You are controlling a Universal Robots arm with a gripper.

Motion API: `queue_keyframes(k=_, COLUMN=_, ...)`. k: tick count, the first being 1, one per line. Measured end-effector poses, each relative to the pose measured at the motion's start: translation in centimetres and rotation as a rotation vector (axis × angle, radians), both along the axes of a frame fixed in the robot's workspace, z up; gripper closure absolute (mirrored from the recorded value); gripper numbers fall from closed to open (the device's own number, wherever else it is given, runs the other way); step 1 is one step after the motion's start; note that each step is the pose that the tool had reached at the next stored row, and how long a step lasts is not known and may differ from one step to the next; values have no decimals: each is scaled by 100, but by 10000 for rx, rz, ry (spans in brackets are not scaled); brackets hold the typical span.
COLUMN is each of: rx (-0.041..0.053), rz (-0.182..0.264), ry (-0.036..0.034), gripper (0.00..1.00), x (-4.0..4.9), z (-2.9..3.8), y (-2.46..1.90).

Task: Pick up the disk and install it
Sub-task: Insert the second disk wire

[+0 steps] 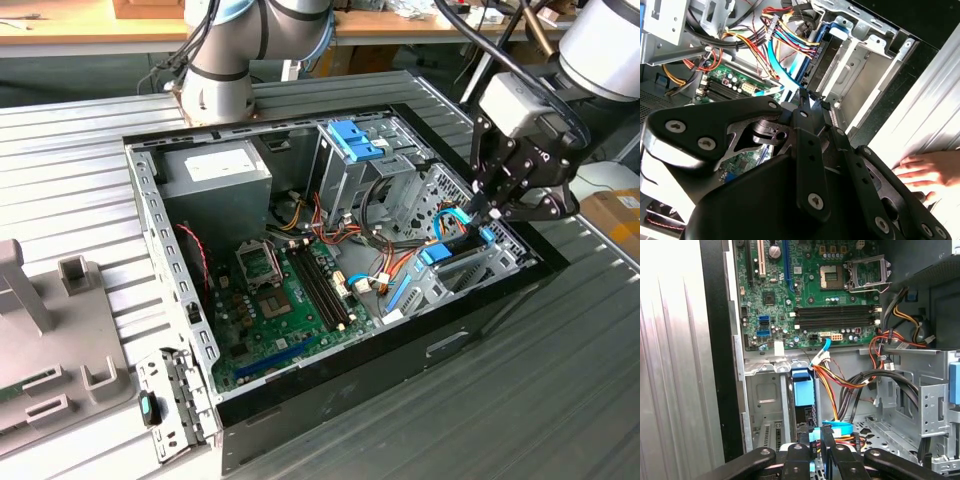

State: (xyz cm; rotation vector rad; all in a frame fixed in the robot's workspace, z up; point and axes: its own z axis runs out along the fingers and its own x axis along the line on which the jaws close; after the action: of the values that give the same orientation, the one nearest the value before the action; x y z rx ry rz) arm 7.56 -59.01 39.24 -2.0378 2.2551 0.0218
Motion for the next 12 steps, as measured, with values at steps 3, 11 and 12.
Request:
queue_keyframes(k=3, rx=-10, rz=0, ry=0, gripper=76, x=0, z=0, y=0)
queue_keyframes(k=11, rx=-174, rz=-1, ry=-1, gripper=76, x=0, z=-9, y=3)
queue_keyframes(k=12, rx=-175, rz=-1, ry=0, gripper=76, x=0, z=-9, y=3)
